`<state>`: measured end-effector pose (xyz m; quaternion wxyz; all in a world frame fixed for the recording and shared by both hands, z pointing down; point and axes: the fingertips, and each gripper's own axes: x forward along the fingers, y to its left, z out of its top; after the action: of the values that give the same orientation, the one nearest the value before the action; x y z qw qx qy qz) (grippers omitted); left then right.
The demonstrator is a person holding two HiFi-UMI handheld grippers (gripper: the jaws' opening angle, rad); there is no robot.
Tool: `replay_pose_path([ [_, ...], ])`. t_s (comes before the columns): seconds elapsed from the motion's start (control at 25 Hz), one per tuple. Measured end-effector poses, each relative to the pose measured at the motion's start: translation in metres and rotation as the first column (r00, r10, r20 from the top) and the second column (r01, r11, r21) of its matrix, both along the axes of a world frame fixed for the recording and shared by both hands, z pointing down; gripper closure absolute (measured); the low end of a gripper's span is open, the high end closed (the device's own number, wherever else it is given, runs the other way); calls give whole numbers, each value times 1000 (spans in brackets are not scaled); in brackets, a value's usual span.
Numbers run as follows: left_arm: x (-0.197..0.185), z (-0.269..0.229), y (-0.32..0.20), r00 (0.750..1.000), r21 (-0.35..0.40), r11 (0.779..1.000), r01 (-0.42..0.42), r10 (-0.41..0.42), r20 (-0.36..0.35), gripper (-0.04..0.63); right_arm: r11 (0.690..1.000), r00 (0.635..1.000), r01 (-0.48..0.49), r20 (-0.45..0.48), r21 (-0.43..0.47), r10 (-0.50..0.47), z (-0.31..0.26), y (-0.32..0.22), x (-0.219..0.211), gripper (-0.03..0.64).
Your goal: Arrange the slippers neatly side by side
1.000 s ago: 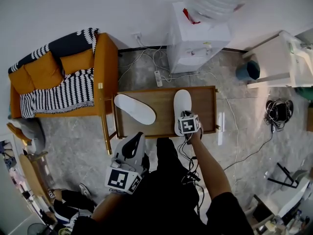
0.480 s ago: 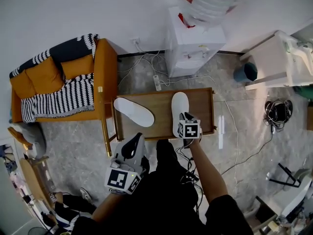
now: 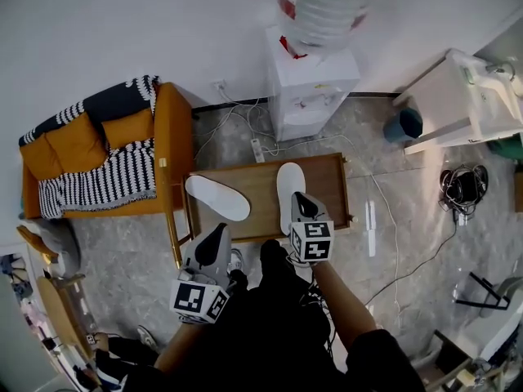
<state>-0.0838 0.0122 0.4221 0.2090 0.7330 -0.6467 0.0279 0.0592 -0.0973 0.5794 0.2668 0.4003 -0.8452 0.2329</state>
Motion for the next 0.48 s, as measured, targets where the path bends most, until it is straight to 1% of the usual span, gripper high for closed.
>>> replay_pose_path([
  [0.24, -23, 5, 4, 994, -26, 995, 99, -98, 48, 578, 999, 989, 17, 145, 38, -22, -57, 13, -12, 604],
  [0.36, -28, 6, 6, 991, -23, 994, 108, -105, 89, 578, 997, 983, 30, 180, 76, -43, -79, 21, -16, 604],
  [0.48, -32, 10, 6, 991, -22, 995, 95, -92, 102, 578, 994, 977, 29, 208, 106, -50, -98, 30, -20, 604],
])
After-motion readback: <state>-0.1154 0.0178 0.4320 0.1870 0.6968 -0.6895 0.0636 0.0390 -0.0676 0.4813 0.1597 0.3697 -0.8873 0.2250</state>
